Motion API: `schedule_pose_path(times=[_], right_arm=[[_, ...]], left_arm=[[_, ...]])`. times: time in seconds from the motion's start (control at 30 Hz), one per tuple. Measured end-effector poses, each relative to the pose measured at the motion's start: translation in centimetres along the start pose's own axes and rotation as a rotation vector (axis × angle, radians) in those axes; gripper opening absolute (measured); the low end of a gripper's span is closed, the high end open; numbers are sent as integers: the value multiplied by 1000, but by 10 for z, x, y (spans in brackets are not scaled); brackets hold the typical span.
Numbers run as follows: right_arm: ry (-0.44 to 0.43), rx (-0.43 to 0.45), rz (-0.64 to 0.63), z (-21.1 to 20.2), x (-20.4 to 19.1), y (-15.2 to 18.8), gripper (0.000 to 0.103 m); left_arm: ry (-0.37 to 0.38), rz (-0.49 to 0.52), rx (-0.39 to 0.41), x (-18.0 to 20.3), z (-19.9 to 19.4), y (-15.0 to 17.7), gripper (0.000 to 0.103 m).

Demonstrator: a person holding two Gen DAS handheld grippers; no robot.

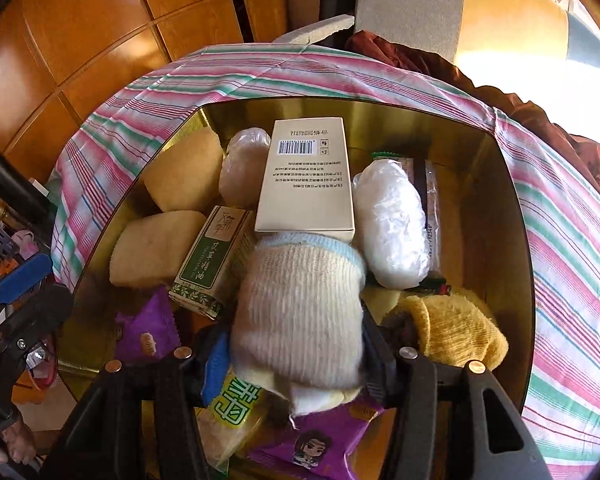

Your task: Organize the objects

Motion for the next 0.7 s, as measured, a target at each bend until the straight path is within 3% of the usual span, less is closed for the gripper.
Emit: schedule_pose_path(times=[0.37, 0.53, 0.7], right_arm=[[4, 77, 79, -33, 10, 1, 56], [86, 158, 68, -55, 15, 0, 56], [178, 257, 102, -82, 27, -1, 56]], left_arm=[[-94, 47, 53, 0, -13, -10, 89], [-120, 53, 58, 2, -17, -10, 101], [-140, 76, 82, 10, -23, -11, 103]])
Point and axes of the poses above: each gripper's, at about its wrist camera, not at the fingertips, and z roughly the way its jaws point, x to its right, y to its underside, the point moved 10 cm from there along z, roughly the way its jaws point, and after that the axes turned 9 degrees about x, right-handed, at the moved point
